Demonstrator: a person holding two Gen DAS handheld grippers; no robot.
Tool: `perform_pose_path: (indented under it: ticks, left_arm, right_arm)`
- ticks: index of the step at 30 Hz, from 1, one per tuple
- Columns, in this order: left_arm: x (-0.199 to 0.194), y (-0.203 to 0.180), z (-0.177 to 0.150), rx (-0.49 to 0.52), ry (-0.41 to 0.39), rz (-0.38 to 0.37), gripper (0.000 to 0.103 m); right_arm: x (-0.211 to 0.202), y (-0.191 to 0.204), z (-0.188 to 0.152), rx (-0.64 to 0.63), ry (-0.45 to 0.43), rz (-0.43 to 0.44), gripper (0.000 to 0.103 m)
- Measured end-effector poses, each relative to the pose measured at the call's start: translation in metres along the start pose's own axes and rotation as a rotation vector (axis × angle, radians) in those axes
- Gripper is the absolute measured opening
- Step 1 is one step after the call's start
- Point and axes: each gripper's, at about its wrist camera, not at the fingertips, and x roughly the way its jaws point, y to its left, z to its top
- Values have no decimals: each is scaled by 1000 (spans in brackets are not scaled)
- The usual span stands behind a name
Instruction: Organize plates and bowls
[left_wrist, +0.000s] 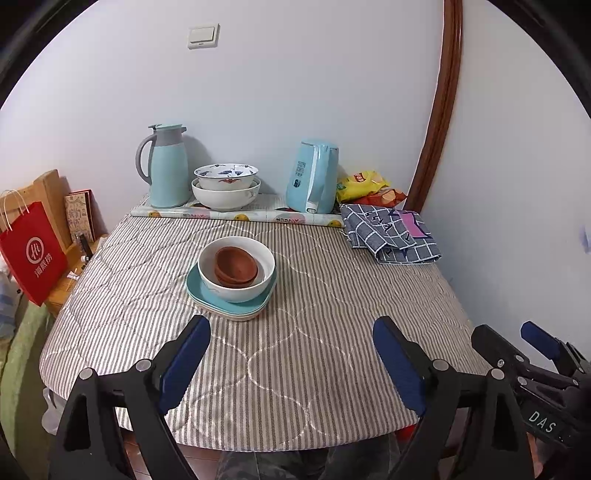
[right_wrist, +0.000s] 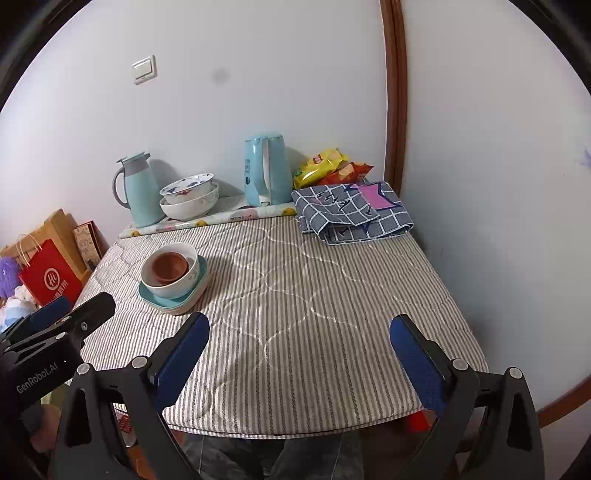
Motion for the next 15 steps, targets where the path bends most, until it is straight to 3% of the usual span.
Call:
perform_pose_path:
  ticks: [15]
  left_arm:
    - [0,-1,-3,6,3,5,90]
  right_arm:
    - [-1,-1,-3,3,-1,-4,97]
